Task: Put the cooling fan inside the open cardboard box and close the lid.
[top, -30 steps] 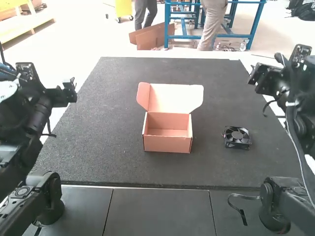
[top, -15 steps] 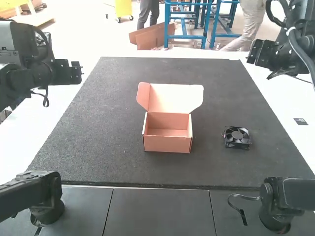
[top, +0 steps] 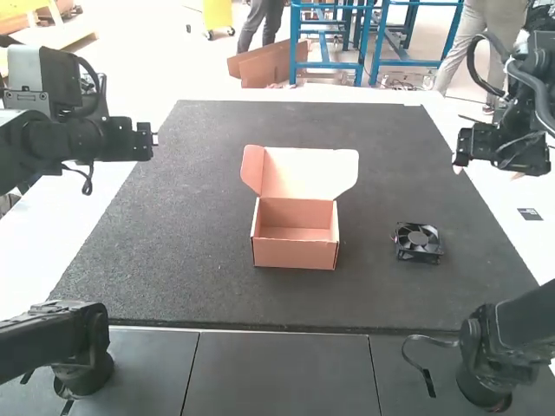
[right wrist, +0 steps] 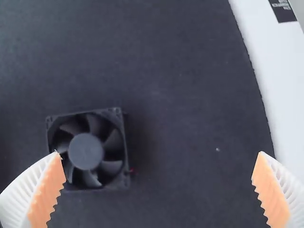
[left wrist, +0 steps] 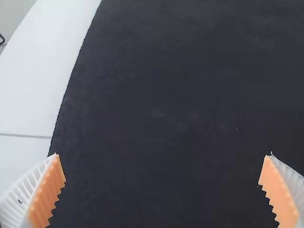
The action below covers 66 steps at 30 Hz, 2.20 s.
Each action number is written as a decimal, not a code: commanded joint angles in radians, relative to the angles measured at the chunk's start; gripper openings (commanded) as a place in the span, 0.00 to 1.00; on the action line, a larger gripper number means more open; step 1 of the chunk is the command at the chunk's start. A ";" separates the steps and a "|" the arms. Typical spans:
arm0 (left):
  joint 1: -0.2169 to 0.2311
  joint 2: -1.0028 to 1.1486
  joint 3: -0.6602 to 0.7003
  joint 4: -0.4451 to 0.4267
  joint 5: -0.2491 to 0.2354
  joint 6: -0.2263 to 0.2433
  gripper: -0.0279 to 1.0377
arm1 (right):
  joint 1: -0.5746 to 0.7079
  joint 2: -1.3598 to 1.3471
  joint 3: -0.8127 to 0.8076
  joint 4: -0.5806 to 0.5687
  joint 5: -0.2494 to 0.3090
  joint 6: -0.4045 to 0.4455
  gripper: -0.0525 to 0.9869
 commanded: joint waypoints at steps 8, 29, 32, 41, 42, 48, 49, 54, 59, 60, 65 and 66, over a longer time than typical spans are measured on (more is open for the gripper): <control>-0.014 0.019 0.026 -0.014 -0.008 0.014 0.94 | -0.064 0.132 -0.082 -0.045 -0.113 -0.116 0.92; -0.014 0.034 0.064 -0.011 -0.008 0.014 0.94 | -0.063 0.346 -0.118 0.127 -0.112 -0.098 0.92; -0.014 0.034 0.064 -0.011 -0.008 0.014 0.94 | -0.063 0.361 -0.114 0.134 -0.112 -0.096 0.92; -0.014 0.034 0.080 -0.019 -0.008 0.013 0.94 | -0.063 0.410 -0.116 0.159 -0.110 -0.087 0.92; -0.014 0.034 0.083 -0.019 -0.008 0.013 0.94 | -0.063 0.416 -0.114 0.160 -0.110 -0.087 0.92; -0.014 0.034 0.093 -0.022 -0.008 0.013 0.94 | -0.063 0.445 -0.114 0.176 -0.107 -0.084 0.92; -0.014 0.034 0.093 -0.022 -0.008 0.013 0.94 | -0.063 0.451 -0.114 0.176 -0.107 -0.082 0.92; -0.014 0.034 0.096 -0.027 -0.008 0.013 0.94 | -0.063 0.476 -0.116 0.177 -0.106 -0.082 0.92; -0.013 0.034 0.106 -0.028 -0.008 0.013 0.94 | -0.063 0.505 -0.122 0.177 -0.089 -0.082 0.92; -0.013 0.034 0.107 -0.028 -0.008 0.013 0.94 | -0.063 0.511 -0.124 0.177 -0.083 -0.082 0.92; -0.013 0.034 0.115 -0.031 -0.008 0.013 0.94 | -0.063 0.540 -0.131 0.176 -0.080 -0.082 0.92; -0.013 0.034 0.115 -0.031 -0.008 0.013 0.94 | -0.064 0.547 -0.131 0.176 -0.080 -0.081 0.92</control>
